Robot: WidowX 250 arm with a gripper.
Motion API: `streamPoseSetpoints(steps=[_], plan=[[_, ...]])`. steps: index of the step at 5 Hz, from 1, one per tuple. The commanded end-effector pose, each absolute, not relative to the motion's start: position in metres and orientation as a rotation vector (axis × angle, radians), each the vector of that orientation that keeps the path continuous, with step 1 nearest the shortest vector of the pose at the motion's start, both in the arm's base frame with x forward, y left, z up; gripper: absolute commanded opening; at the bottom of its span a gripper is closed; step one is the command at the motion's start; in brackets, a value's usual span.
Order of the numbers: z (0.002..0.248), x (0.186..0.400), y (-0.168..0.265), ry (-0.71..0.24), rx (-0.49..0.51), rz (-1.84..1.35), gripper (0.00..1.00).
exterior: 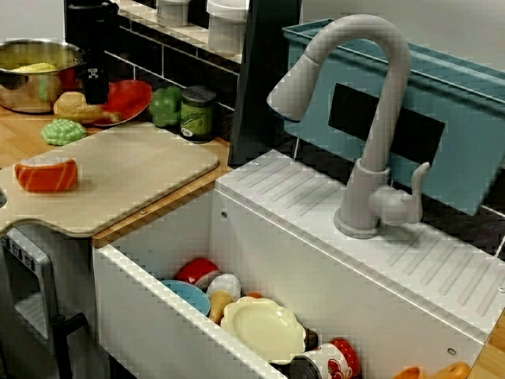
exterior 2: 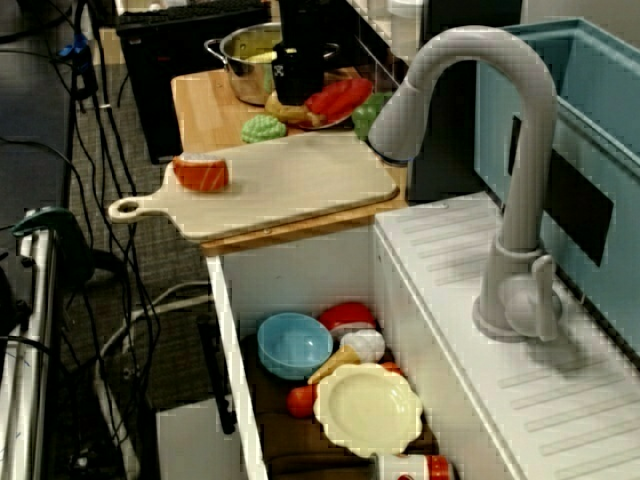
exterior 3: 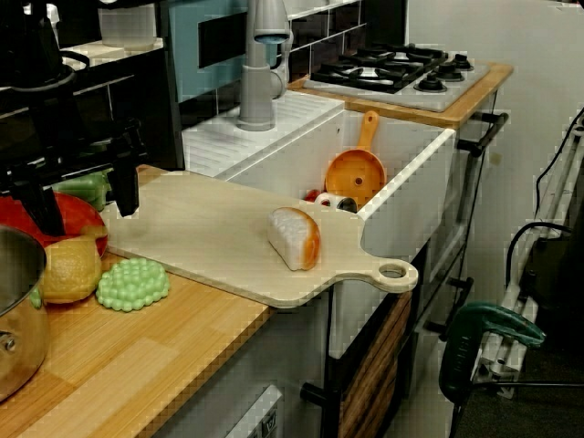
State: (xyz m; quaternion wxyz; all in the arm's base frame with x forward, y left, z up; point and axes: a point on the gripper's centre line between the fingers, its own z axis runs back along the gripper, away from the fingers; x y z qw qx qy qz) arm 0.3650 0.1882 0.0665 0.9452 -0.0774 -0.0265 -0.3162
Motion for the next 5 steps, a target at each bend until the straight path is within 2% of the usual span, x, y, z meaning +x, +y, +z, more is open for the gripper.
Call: streamPoseSetpoints(steps=[1, 5], plan=[[0.0799, 0.373, 0.1758, -0.111, -0.089, -0.663, 1.0], [0.0805, 0.3718, 0.179, -0.12, -0.115, -0.638, 1.0]])
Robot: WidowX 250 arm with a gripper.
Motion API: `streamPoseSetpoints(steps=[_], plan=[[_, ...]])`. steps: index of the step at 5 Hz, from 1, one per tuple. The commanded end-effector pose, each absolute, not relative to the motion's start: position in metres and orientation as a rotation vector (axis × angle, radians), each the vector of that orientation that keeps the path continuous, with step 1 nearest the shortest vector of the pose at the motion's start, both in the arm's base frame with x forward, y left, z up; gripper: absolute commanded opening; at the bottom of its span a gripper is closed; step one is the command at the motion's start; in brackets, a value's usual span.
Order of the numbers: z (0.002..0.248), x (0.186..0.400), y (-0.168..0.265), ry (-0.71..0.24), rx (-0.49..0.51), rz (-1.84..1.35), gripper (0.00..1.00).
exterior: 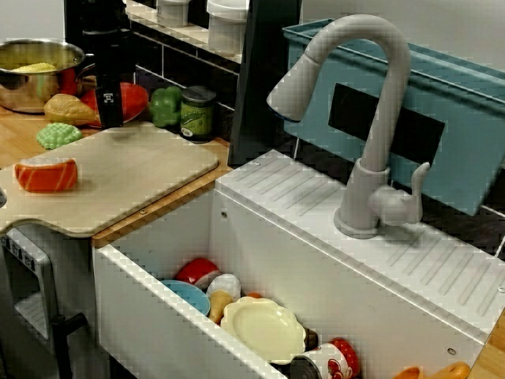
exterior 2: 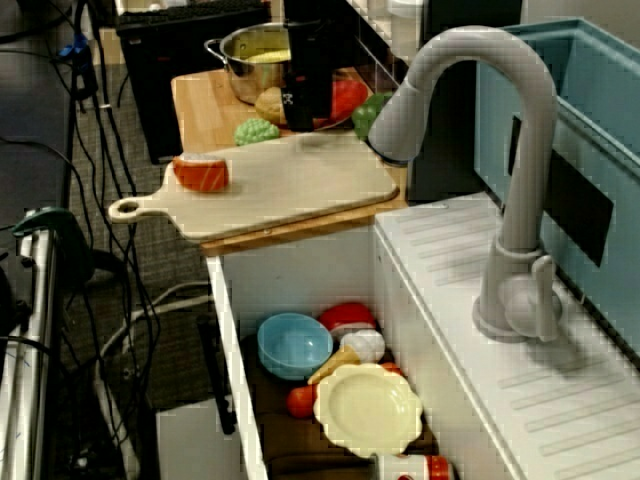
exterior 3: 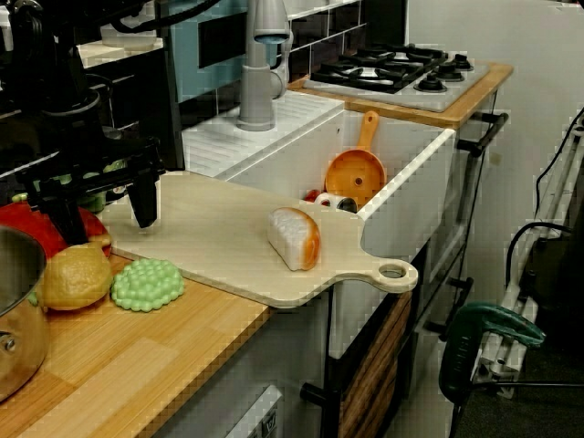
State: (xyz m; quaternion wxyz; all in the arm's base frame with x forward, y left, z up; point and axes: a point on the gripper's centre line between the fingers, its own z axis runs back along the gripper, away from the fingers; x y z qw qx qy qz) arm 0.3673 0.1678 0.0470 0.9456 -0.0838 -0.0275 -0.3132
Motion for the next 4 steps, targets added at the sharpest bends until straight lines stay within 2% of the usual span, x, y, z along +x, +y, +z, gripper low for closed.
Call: streamPoseSetpoints(steps=[1, 4], plan=[[0.084, 0.368, 0.184, -0.129, -0.125, -0.633, 1.0], [0.085, 0.364, 0.201, -0.106, -0.143, -0.633, 1.0]])
